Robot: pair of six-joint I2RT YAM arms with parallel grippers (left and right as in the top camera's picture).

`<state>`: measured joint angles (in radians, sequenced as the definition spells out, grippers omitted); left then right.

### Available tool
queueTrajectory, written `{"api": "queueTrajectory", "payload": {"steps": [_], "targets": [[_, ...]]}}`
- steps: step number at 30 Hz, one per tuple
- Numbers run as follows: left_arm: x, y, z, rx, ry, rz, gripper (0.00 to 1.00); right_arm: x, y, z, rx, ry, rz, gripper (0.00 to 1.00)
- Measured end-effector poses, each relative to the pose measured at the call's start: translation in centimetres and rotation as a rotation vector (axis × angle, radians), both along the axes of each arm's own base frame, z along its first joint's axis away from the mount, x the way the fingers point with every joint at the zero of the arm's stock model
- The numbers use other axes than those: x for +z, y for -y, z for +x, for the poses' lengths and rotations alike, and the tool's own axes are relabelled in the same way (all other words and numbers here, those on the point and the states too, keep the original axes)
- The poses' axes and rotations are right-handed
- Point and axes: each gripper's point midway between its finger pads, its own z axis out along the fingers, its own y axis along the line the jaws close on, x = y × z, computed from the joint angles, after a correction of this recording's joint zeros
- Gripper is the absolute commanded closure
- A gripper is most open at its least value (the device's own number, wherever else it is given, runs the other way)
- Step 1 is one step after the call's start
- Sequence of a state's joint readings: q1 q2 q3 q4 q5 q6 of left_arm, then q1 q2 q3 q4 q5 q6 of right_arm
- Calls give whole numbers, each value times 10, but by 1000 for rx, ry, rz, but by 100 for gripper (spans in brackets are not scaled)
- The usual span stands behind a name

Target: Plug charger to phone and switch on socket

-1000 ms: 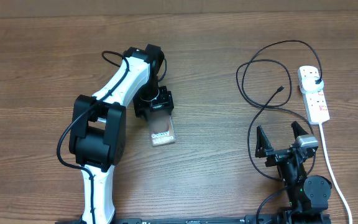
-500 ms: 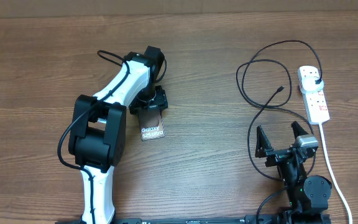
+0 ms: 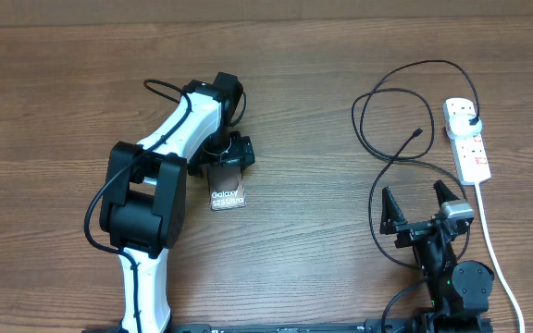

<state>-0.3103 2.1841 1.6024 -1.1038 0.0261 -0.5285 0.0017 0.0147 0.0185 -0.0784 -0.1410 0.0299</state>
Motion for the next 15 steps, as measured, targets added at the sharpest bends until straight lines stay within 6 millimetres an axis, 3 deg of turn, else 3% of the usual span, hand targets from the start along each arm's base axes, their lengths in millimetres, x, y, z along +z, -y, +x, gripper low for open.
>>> {"api": "queueTrajectory", "payload": {"steps": [15], "targets": [[-2,6,3,-80,14,-27,1,0,0,0,0,0,0,0]]}}
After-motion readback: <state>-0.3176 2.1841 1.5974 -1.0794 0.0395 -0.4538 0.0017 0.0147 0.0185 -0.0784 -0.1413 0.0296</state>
